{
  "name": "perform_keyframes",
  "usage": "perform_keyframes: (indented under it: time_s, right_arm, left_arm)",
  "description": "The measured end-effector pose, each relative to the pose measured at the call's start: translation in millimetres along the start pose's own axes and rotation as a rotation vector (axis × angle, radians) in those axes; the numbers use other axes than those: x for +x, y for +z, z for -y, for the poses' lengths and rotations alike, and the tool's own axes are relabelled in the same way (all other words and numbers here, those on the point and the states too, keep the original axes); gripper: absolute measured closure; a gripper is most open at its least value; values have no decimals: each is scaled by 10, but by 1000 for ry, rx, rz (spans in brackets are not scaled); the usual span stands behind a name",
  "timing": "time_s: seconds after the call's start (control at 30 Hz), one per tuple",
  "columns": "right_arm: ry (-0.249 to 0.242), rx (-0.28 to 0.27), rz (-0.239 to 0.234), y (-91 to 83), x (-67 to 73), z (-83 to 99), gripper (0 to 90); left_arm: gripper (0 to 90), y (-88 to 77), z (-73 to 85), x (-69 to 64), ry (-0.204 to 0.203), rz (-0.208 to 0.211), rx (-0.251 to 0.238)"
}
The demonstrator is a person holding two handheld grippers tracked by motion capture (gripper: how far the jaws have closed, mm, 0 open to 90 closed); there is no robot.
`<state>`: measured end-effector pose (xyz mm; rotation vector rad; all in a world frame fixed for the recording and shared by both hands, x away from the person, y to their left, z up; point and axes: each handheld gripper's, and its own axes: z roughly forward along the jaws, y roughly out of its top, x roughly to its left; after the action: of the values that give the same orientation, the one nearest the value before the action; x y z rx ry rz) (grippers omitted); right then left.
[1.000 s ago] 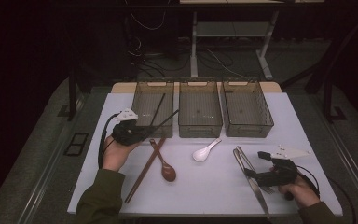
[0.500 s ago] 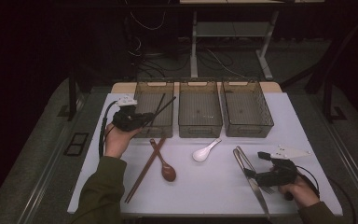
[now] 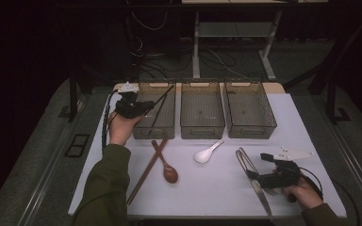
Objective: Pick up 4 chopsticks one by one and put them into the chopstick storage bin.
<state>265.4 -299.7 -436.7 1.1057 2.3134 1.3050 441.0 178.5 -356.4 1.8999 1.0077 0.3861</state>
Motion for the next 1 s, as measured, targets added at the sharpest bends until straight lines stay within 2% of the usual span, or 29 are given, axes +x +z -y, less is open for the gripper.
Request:
perform_keyframes:
  time_s: [0.47, 0.53, 1.0]
  right_arm:
    - [4, -1, 0, -3, -3, 1, 98]
    - [5, -2, -1, -3, -4, 1, 98]
    - [7, -2, -6, -5, -7, 1, 98]
  left_arm:
    - [849, 257, -91, 153, -49, -57, 15]
    - [849, 294, -91, 165, -62, -63, 18]
    - [847, 443, -27, 224, -82, -103, 72]
